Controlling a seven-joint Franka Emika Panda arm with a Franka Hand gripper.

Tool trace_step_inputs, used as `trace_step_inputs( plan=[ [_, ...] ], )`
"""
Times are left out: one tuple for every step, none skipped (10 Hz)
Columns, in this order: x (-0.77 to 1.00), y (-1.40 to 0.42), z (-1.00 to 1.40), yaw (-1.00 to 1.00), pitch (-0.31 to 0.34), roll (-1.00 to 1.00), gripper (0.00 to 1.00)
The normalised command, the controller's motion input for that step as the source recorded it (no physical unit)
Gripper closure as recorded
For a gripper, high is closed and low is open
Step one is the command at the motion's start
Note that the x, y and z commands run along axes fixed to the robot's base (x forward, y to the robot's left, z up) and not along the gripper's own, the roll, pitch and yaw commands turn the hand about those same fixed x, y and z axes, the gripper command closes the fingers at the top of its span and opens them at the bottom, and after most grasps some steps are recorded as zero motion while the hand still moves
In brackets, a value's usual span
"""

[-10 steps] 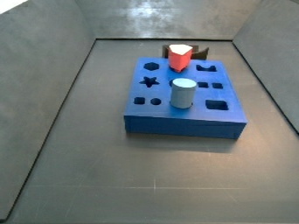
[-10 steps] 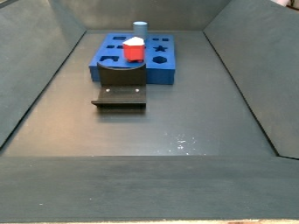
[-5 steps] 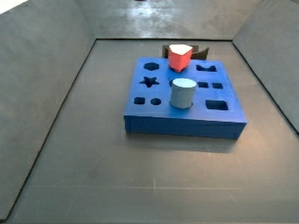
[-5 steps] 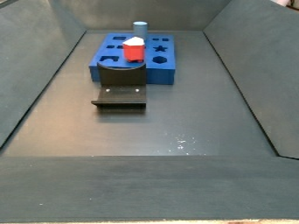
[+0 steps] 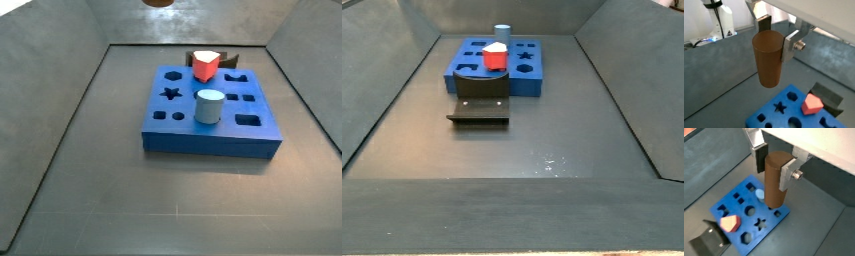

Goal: Pick up the round object. Move up. Place the round object on the fixture. Regrasp the round object. Move to above the board. Insert the round object.
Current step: Move to above the board, then insert the round object.

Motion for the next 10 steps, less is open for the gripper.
trace_step_inputs(
  plan=[
    [-0.05, 0.04, 0.00, -0.02, -0.161, -1.00, 1.00],
    [-0.05, 0.04, 0.00, -0.03, -0.175, -1.00, 1.00],
    [-0.05, 0.04, 0.00, -0.02, -0.168, -0.80, 1.00],
    [-0.05, 0.04, 0.00, -0.02, -0.151, -0.66, 1.00],
    [-0.04, 0.03, 0.00, -0.01, -0.113, -0.43, 1.00],
    [0.05, 0.01, 0.00, 0.00, 0.000, 0.00, 1.00],
    [0.45, 0.16, -0.26, -0.07, 0.000, 0.00, 1.00],
    [0.84, 0.31, -0.31, -0.11, 0.140, -0.04, 1.00],
    [0.88, 0.38, -0.35, -0.09, 0.180, -0.08, 1.00],
    [0.84, 0.43, -0.46, -0.09, 0.191, -0.23, 1.00]
  ],
)
